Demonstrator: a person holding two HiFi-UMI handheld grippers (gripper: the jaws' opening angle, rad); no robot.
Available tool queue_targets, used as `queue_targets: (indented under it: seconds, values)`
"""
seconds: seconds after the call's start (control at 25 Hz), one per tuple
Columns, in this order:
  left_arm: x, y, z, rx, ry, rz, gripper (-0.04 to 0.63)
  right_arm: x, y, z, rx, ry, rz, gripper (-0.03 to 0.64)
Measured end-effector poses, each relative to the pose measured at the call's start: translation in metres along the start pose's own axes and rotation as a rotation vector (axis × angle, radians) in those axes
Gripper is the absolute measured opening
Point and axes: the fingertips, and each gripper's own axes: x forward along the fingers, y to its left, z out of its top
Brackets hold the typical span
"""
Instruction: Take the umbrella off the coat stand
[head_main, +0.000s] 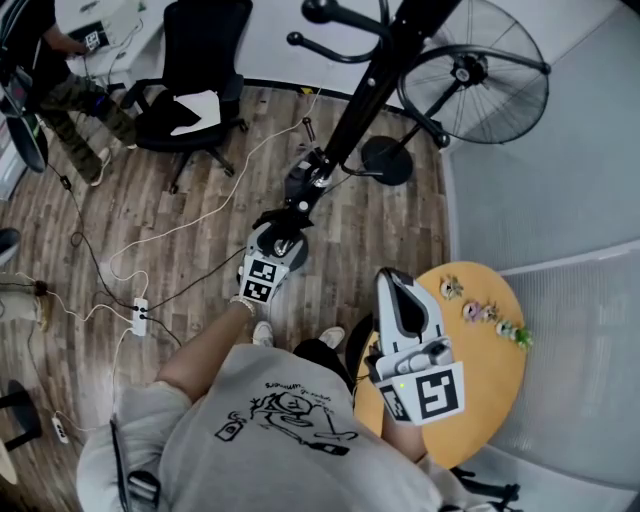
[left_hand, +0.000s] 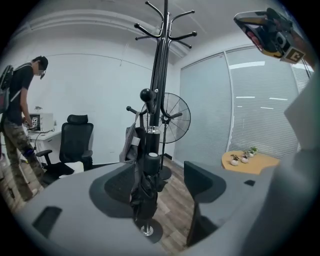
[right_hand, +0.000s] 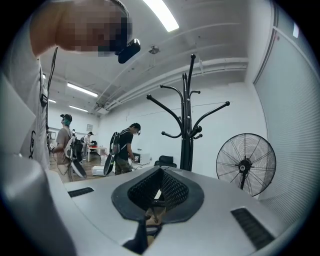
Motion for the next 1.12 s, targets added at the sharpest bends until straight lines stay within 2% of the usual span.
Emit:
queue_targets:
  seconds: [0.24,0.72,0.96,1.12]
  values:
    - [0.029,0.006,-0.018,0.014,0.059,-0.001,0.310,-0.003,-0.003,0.004,-0.010,0.005,-0.017,0.015]
    - [0.071,0.009,-0.048,-0.001,0.174,0.015,0.310,-0.013,-0.019,0.008,-0.023,0.008,-0.060,0.016]
    - [0.085,0.015,-0.070,-0.023,0.248,0.026,0.333,-0.016,-0.025,0.006,-0.014,0.013,-0.070,0.015]
    - [0.091,0.018,-0.075,-0.002,0.271,0.030,0.336,-0.016,-0.030,0.003,-0.010,0.019,-0.076,0.015]
